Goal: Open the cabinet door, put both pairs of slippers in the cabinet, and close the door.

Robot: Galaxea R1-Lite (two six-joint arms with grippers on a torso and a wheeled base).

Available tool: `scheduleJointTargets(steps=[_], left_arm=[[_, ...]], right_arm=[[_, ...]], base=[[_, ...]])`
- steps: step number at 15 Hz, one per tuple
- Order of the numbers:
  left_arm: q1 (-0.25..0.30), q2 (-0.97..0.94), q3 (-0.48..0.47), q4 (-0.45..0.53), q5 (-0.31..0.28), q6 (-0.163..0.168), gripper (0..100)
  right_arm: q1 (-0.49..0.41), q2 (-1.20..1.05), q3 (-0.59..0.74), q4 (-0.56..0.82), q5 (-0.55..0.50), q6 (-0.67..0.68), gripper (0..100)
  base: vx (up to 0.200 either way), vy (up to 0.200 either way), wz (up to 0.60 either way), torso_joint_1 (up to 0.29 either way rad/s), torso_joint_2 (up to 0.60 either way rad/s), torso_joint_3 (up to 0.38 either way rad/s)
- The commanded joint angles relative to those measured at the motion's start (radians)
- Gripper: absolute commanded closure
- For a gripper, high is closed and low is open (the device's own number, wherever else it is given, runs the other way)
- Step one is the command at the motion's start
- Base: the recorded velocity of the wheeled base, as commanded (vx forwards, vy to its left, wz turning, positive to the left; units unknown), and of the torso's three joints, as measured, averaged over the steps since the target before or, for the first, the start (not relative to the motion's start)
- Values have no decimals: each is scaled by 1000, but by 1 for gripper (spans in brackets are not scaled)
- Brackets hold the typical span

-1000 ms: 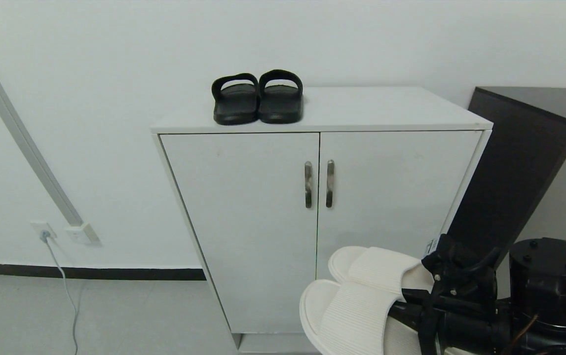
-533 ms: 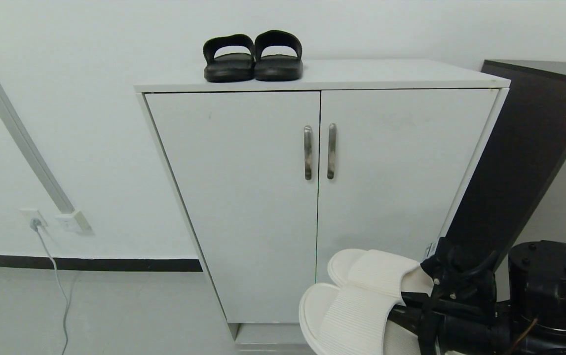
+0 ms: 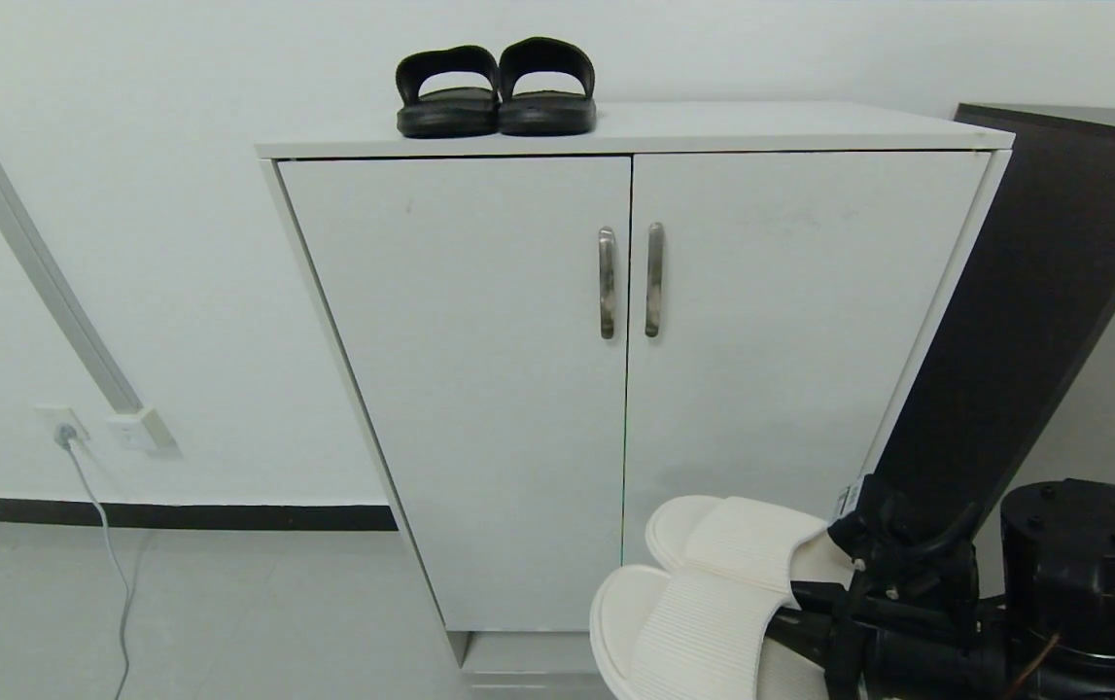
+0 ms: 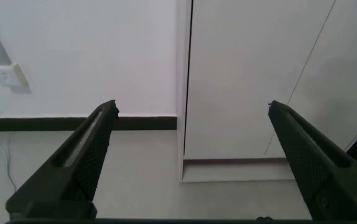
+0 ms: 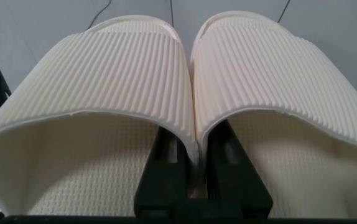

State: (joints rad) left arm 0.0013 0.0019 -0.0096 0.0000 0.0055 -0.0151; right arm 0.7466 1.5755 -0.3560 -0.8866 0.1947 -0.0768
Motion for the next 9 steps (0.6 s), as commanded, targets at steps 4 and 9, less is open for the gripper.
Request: scheduleJointTargets(steps=[4, 9], left_arm=[[0, 242, -234, 5, -73, -43, 0], [0, 492, -302, -97, -329, -43, 0]], right_arm=[[0, 3, 0, 0, 2, -1, 100], [10, 3, 5, 0, 3, -1, 100]], base=[[0, 0, 0, 0, 0, 0], [0, 0, 0, 0, 0, 0]])
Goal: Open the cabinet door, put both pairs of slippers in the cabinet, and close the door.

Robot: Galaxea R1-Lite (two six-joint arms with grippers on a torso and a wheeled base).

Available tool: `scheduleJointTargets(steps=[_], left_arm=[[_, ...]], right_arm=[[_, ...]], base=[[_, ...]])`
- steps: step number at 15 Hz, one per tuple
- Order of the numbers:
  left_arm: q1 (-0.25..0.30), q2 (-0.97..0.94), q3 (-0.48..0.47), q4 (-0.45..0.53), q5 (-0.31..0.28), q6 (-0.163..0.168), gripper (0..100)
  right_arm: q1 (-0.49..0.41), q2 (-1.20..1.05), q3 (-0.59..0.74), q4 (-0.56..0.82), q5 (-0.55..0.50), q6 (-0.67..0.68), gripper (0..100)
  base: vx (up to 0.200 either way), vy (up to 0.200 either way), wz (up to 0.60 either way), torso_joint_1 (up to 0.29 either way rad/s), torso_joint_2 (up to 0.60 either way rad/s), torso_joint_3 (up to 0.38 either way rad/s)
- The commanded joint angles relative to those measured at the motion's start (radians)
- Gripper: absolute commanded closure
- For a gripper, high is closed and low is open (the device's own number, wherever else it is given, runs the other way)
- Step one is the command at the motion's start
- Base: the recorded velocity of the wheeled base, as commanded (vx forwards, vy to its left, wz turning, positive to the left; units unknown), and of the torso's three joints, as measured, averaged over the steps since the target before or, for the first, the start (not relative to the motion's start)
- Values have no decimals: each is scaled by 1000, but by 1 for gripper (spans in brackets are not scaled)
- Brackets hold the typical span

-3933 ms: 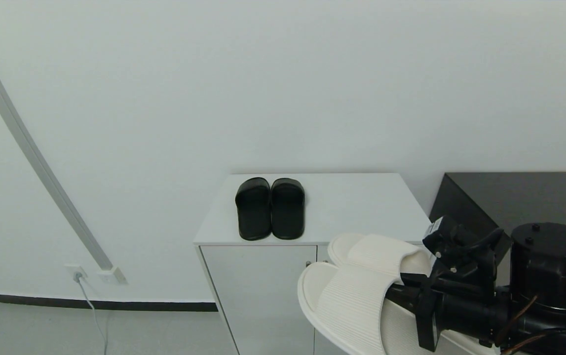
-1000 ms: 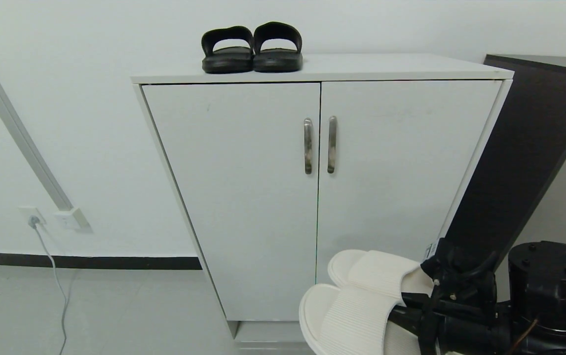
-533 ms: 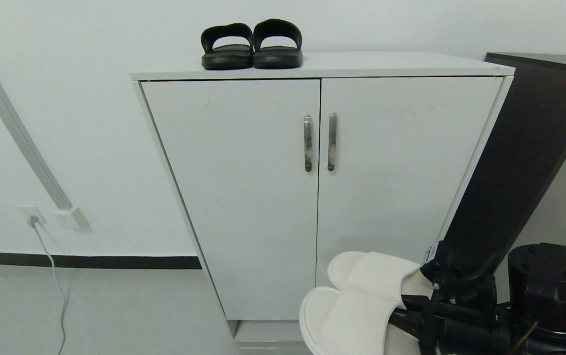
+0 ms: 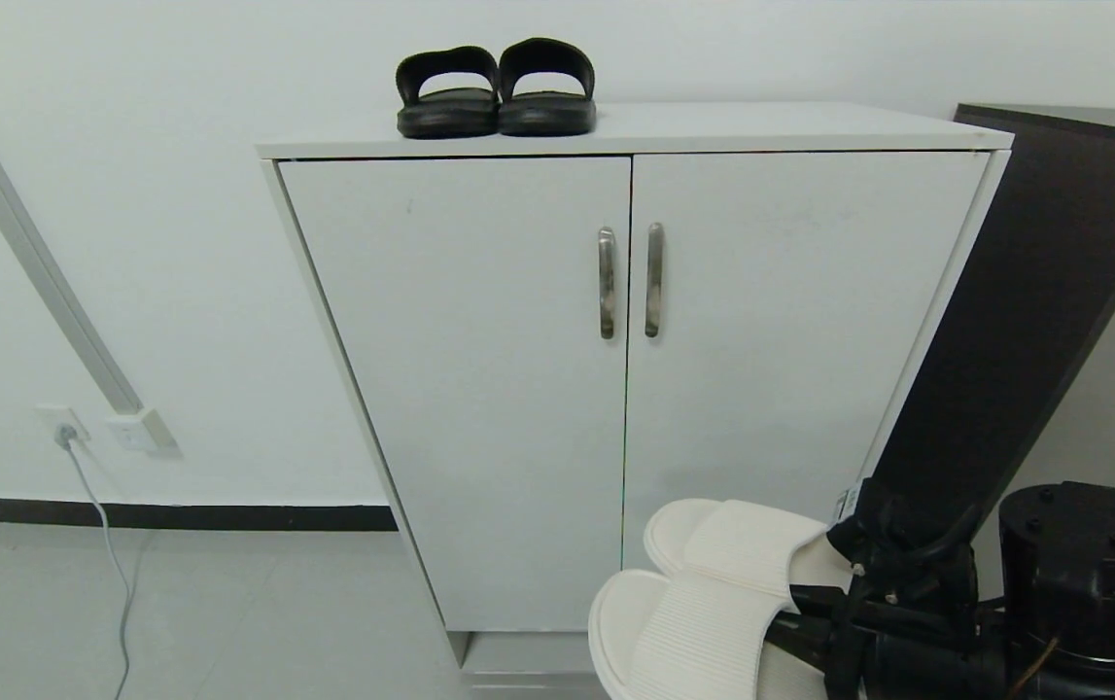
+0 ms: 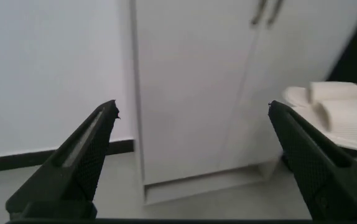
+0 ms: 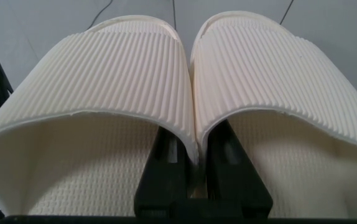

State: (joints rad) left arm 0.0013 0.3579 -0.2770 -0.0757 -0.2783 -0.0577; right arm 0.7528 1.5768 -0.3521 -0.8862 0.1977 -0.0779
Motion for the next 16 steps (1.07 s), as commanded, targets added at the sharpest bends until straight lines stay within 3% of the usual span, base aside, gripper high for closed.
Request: scheduleJointTargets(steps=[1, 3, 7, 11, 12, 14, 16], left_arm=[[0, 233, -71, -41, -88, -1, 0], [-27, 360, -100, -131, -114, -1, 0], [-242, 569, -129, -334, -108, -4, 0], [-431, 730, -269, -360, -104, -7, 0], [-449, 750, -287, -360, -99, -8, 0], [-537, 857, -404, -363, -94, -51, 0], [-596, 954, -510, -363, -94, -73, 0]], right_arm=[[3, 2, 1, 0, -1, 0, 100], [3, 2, -1, 0, -1, 0, 100], [7, 3, -2, 0, -1, 1, 100], [5, 9, -5, 0, -1, 6, 100], [5, 11, -5, -2, -1, 6, 100], [5, 11, -11, 0, -3, 7, 100], [5, 14, -13, 0, -3, 7, 100]], base=[[0, 0, 0, 0, 0, 0], [0, 0, 0, 0, 0, 0], [0, 0, 0, 0, 0, 0], [0, 0, 0, 0, 0, 0], [0, 0, 0, 0, 0, 0], [0, 0, 0, 0, 0, 0], [0, 0, 0, 0, 0, 0]])
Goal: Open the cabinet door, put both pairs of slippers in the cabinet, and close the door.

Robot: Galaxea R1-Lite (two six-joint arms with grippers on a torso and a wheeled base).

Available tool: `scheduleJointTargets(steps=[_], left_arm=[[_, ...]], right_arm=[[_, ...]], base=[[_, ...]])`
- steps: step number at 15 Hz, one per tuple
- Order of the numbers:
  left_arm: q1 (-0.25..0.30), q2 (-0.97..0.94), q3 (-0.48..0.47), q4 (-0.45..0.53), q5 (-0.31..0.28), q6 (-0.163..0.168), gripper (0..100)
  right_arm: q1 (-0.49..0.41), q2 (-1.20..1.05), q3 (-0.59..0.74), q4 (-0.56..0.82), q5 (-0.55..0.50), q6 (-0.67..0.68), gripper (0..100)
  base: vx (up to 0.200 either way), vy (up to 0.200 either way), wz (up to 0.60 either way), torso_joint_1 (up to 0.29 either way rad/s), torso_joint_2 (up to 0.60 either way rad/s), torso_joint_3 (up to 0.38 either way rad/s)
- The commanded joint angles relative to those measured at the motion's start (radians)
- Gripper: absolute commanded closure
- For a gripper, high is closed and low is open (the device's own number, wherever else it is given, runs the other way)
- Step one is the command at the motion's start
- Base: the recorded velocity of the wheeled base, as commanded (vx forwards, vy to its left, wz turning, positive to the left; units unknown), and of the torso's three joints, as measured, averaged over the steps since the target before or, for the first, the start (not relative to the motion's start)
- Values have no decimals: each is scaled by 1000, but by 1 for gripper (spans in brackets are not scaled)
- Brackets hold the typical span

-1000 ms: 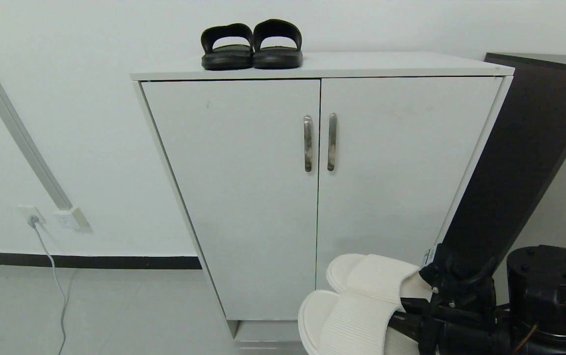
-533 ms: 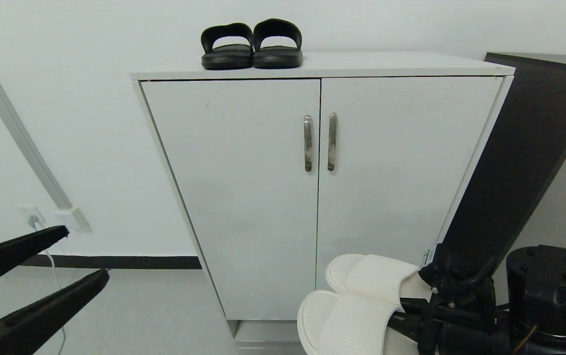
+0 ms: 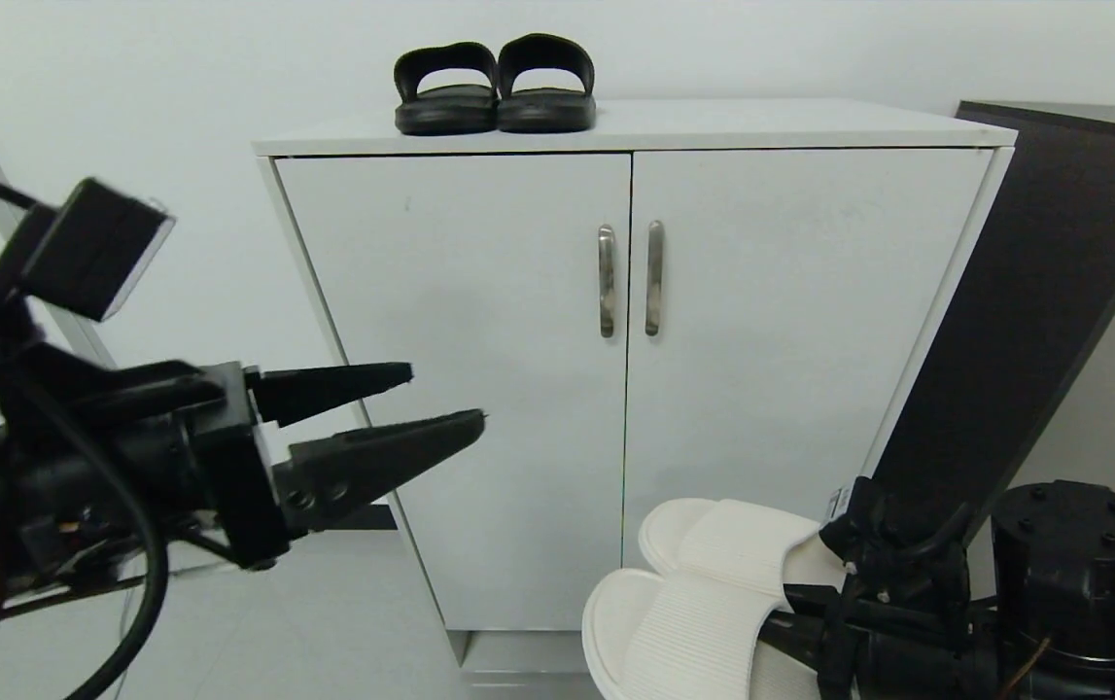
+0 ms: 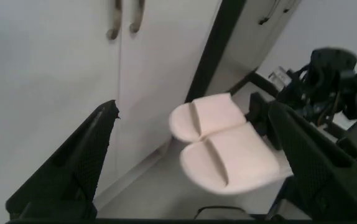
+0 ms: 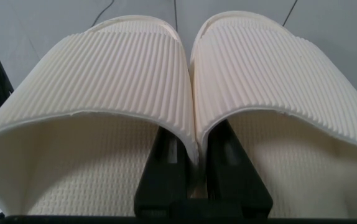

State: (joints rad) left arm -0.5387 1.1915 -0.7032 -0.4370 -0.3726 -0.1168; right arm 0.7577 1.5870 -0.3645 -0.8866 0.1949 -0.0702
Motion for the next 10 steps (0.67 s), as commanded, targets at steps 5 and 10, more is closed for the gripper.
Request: scheduleJointTargets(steps=[5, 10], left_arm=[[-145, 319, -272, -2, -6, -61, 0], [-167, 471, -449, -2, -71, -162, 0]], right_arm=[[-1, 21, -1, 0, 1, 1, 100], [0, 21, 1, 0, 3, 0, 100]], base=[[0, 0, 0, 0, 0, 0], [0, 0, 0, 0, 0, 0]])
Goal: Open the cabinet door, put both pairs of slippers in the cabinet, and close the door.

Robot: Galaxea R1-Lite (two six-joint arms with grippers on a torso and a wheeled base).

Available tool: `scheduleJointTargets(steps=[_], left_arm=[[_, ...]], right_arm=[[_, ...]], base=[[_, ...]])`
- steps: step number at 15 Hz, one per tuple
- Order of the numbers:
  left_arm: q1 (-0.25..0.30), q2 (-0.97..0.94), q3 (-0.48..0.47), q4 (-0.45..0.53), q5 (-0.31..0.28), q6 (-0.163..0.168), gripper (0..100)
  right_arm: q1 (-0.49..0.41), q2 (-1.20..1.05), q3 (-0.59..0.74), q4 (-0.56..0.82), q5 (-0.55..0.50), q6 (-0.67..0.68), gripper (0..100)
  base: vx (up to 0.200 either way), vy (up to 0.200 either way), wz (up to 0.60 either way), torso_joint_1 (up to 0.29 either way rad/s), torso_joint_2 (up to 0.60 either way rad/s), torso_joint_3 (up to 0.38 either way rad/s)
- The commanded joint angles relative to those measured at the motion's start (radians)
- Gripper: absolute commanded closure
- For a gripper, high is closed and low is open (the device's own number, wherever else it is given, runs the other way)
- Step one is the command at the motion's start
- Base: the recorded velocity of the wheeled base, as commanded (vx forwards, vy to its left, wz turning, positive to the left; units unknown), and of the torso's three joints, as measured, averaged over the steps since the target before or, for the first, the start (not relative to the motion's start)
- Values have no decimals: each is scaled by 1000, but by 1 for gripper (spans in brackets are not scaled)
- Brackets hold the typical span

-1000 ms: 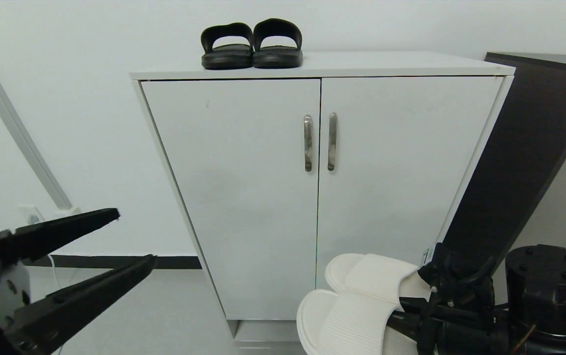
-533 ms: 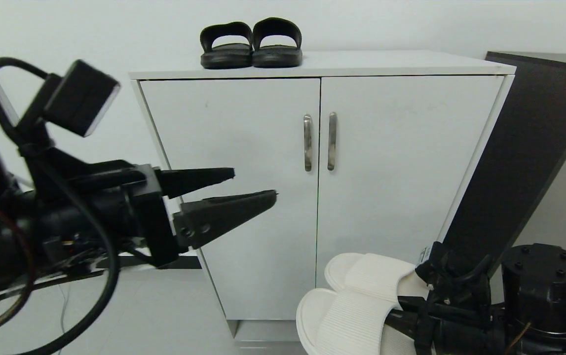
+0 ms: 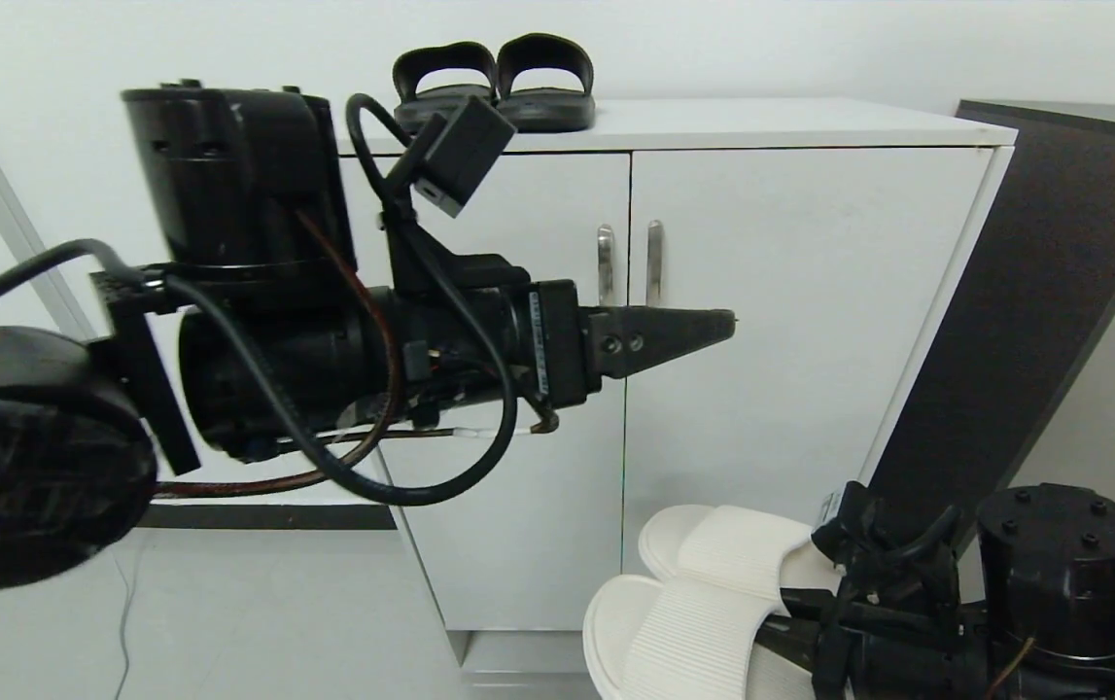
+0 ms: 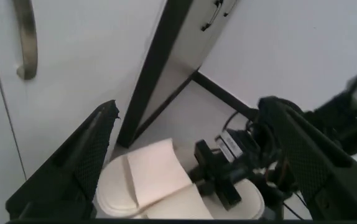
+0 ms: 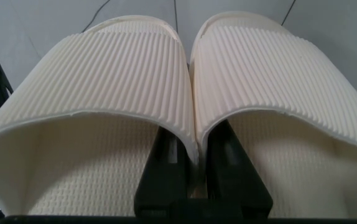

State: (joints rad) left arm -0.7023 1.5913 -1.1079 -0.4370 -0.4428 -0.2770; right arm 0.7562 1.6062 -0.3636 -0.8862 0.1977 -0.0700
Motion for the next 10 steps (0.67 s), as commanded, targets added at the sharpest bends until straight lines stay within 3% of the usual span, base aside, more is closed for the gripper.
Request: scheduleJointTargets(steps=[1, 3, 7, 10], left_arm=[[-3, 101, -76, 0, 4, -2, 0], [-2, 144, -125, 0, 32, -2, 0], [4, 243, -234, -2, 165, -4, 0], [43, 259, -256, 0, 170, -4, 0]], right_arm=[[2, 1, 0, 0, 0, -1, 100], [2, 3, 0, 0, 2, -1, 100], [2, 24, 0, 0, 3, 1, 100], [2, 24, 0, 0, 3, 1, 100]], base=[[0, 0, 0, 0, 0, 0], [0, 0, 0, 0, 0, 0], [0, 0, 0, 0, 0, 0], [0, 0, 0, 0, 0, 0]])
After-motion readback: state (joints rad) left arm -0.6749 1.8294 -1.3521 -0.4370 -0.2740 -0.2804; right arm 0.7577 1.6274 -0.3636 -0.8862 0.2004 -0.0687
